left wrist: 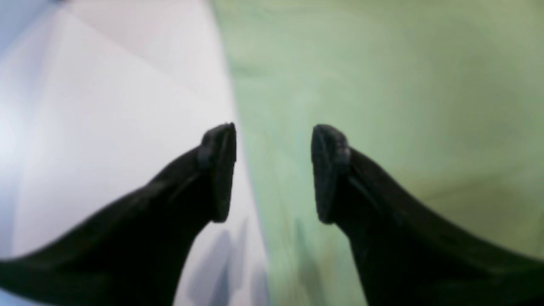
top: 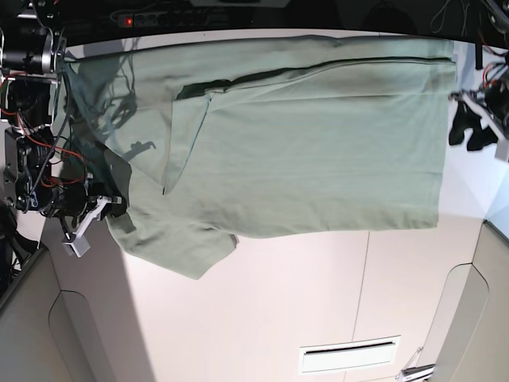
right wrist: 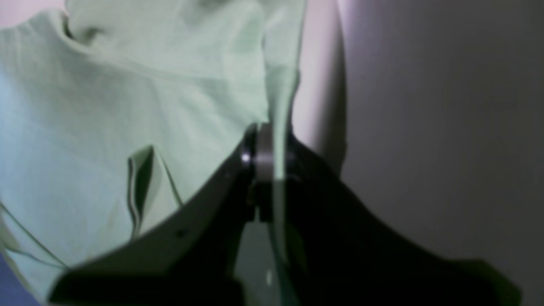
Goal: Fold the T-shirt properly
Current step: 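Move the left gripper to the hem corner and grasp it, then fold the hem over toward the collar with both grippers, release, then tuck the loose sleeve fabric under the fold with the right gripper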
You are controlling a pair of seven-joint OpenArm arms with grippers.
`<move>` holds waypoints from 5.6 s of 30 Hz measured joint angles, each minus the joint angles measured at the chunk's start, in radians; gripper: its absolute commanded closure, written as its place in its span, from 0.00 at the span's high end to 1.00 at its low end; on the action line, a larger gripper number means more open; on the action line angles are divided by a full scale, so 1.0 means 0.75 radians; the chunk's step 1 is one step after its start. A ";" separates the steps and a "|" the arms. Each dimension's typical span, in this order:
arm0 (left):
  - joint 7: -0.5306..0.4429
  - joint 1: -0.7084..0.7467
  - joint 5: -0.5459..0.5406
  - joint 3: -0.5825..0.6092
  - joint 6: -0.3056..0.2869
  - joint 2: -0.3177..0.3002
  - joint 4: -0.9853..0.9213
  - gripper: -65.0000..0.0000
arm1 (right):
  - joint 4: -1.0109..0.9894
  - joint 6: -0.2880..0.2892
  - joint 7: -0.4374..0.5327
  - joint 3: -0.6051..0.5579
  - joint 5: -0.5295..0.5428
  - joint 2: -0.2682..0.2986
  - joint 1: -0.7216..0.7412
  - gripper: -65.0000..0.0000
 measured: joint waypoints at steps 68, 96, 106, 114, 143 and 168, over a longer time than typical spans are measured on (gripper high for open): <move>0.486 -0.672 -0.654 -0.001 -0.124 -0.125 -1.024 0.00 | 0.960 -0.018 -0.240 0.016 0.136 -0.001 -0.462 0.00; 0.699 -0.150 -0.869 -0.214 -0.129 -0.125 -0.600 0.00 | 1.124 -0.024 -0.374 0.313 0.106 -0.001 -0.688 0.00; 0.699 -0.153 -0.932 -0.214 -0.129 -0.129 -0.600 0.33 | 1.124 -0.025 -0.378 0.314 0.100 0.000 -0.688 0.38; 0.757 -0.156 -1.083 -0.214 -0.129 -0.222 -0.598 0.33 | 1.184 -0.023 -0.317 0.315 0.192 0.007 -0.544 0.38; 0.709 -0.160 -1.082 -0.214 -0.129 -0.229 -0.598 0.33 | 0.364 -0.028 0.160 -0.293 -0.241 -0.101 -0.144 0.38; 0.709 -0.159 -1.083 -0.214 -0.129 -0.228 -0.598 0.33 | 0.823 -0.031 -0.128 -0.290 -0.133 -0.104 -0.271 0.00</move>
